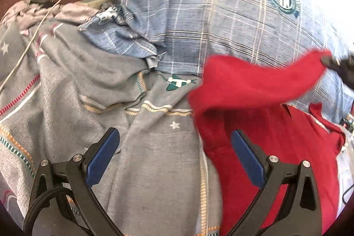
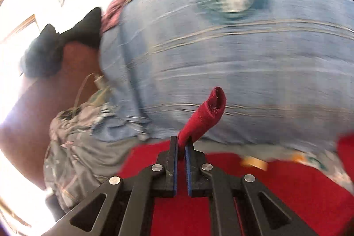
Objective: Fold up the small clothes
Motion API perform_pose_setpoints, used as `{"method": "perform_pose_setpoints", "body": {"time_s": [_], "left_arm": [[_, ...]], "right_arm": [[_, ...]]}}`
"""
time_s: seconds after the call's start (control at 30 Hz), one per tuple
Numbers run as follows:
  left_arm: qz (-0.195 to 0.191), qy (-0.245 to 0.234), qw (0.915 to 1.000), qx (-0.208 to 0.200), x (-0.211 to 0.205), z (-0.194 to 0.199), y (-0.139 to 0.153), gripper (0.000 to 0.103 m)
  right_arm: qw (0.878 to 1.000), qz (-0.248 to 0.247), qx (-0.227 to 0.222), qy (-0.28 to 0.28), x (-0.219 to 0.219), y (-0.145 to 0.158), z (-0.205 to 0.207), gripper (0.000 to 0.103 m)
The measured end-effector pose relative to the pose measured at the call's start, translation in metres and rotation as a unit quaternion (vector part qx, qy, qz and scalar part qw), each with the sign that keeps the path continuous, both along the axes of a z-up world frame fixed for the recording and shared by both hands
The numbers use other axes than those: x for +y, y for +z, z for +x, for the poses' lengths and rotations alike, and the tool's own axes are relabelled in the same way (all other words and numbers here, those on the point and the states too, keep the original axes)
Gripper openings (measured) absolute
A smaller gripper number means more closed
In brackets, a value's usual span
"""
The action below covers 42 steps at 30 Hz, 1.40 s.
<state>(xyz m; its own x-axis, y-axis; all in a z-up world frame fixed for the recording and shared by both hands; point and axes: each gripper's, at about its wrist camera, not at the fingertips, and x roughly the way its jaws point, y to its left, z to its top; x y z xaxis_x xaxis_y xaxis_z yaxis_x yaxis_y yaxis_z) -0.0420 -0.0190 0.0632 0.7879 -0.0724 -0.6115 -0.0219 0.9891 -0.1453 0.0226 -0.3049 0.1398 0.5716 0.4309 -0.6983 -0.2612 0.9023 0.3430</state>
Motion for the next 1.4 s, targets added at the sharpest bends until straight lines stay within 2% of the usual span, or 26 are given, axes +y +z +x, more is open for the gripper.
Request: {"method": "perform_pose_setpoints", "body": {"time_s": [0.1, 0.2, 0.27, 0.37, 0.5, 0.67, 0.73, 0.83, 0.93, 0.97, 1.0, 1.07, 1.1, 1.17, 1.23, 1.27, 1.4], "left_arm": [[0.0, -0.002, 1.0, 0.004, -0.006, 0.002, -0.001, 0.101], [0.003, -0.011, 0.9999, 0.011, -0.016, 0.001, -0.005, 0.101], [0.02, -0.019, 0.9996, 0.01, -0.025, 0.001, -0.006, 0.101], [0.059, -0.028, 0.9978, 0.014, -0.04, 0.001, -0.011, 0.101], [0.078, -0.022, 0.9962, 0.031, -0.048, 0.011, -0.022, 0.101], [0.078, -0.003, 0.9962, 0.038, -0.046, 0.024, -0.026, 0.101], [0.08, 0.002, 0.9958, 0.043, -0.045, 0.026, -0.028, 0.101], [0.08, 0.006, 0.9956, 0.049, -0.043, 0.028, -0.031, 0.101], [0.082, 0.009, 0.9954, 0.049, -0.043, 0.028, -0.031, 0.101], [0.082, 0.009, 0.9954, 0.049, -0.043, 0.029, -0.031, 0.101], [0.082, 0.009, 0.9953, 0.05, -0.043, 0.029, -0.031, 0.101], [0.084, 0.009, 0.9951, 0.051, -0.044, 0.031, -0.032, 0.101], [0.085, 0.009, 0.995, 0.053, -0.044, 0.031, -0.032, 0.101], [0.087, 0.009, 0.9946, 0.056, -0.045, 0.033, -0.034, 0.101], [0.088, 0.009, 0.9943, 0.059, -0.045, 0.034, -0.035, 0.101], [0.087, 0.009, 0.9944, 0.059, -0.044, 0.034, -0.035, 0.101], [0.078, 0.005, 0.9954, 0.056, -0.043, 0.033, -0.032, 0.101]], "right_arm": [[0.999, -0.01, 0.018, -0.038, -0.048, -0.01, -0.015, 0.005], [0.996, -0.034, 0.056, -0.065, -0.08, -0.039, -0.032, 0.004], [0.991, -0.069, 0.075, -0.081, -0.09, -0.063, -0.04, 0.004], [0.989, -0.059, 0.097, -0.099, -0.105, -0.084, -0.046, 0.004], [0.989, -0.048, 0.094, -0.105, -0.11, -0.086, -0.046, 0.004], [0.989, -0.069, 0.079, -0.101, -0.11, -0.078, -0.045, 0.004], [0.988, -0.074, 0.082, -0.103, -0.117, -0.079, -0.048, 0.004], [0.985, -0.06, 0.111, -0.121, -0.126, -0.094, -0.045, 0.004], [0.982, -0.046, 0.127, -0.13, -0.133, -0.106, -0.044, 0.009], [0.982, -0.046, 0.13, -0.133, -0.133, -0.109, -0.044, 0.014], [0.981, -0.046, 0.131, -0.135, -0.134, -0.11, -0.044, 0.027], [0.979, -0.028, 0.136, -0.148, -0.139, -0.114, -0.044, 0.042], [0.979, -0.011, 0.133, -0.153, -0.141, -0.114, -0.043, 0.042], [0.978, -0.011, 0.132, -0.159, -0.141, -0.116, -0.04, 0.042], [0.98, -0.034, 0.125, -0.154, -0.136, -0.114, -0.034, 0.018], [0.98, -0.048, 0.122, -0.147, -0.133, -0.112, -0.032, 0.011], [0.984, -0.097, 0.057, -0.138, -0.126, -0.083, -0.036, 0.008]]}}
